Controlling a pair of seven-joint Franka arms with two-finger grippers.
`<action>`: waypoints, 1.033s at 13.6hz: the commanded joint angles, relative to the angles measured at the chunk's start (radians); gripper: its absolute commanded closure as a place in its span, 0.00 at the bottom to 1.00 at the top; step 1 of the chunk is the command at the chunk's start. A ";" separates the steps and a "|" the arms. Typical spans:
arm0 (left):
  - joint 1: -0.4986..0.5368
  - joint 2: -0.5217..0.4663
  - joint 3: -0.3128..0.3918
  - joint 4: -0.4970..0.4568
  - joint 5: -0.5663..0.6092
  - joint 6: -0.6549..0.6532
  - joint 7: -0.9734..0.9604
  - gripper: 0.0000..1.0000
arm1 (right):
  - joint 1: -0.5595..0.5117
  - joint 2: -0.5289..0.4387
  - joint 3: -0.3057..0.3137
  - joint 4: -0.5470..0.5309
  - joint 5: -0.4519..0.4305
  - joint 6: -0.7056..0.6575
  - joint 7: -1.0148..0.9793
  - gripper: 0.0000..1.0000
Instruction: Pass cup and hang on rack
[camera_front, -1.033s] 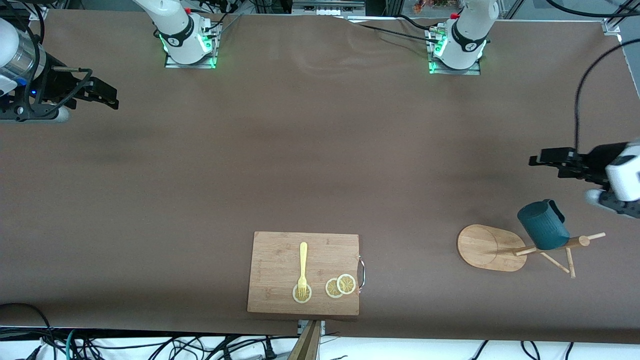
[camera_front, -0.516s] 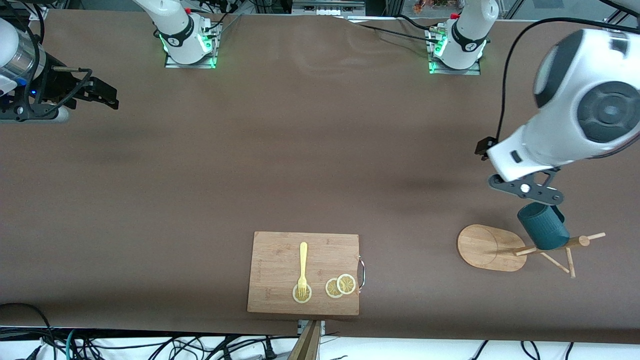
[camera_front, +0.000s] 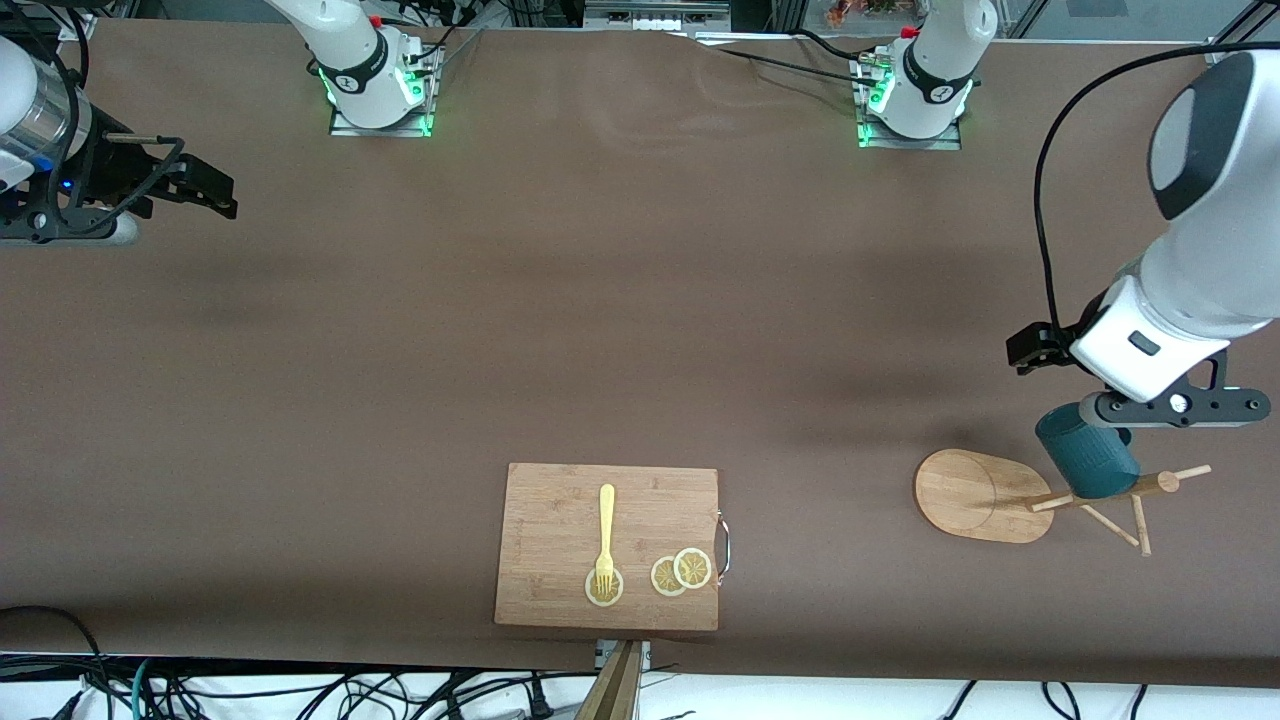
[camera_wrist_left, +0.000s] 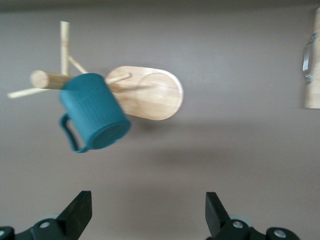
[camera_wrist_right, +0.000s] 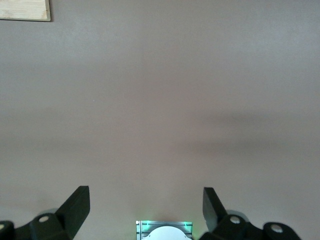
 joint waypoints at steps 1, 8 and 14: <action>-0.091 -0.155 0.141 -0.212 -0.078 0.107 -0.021 0.00 | -0.011 0.008 0.006 0.022 0.019 -0.006 -0.005 0.00; -0.144 -0.309 0.226 -0.434 -0.120 0.232 -0.015 0.00 | -0.011 0.008 0.006 0.022 0.019 -0.008 -0.005 0.00; -0.078 -0.397 0.173 -0.547 -0.121 0.222 0.048 0.00 | -0.011 0.008 0.006 0.022 0.019 -0.009 -0.005 0.00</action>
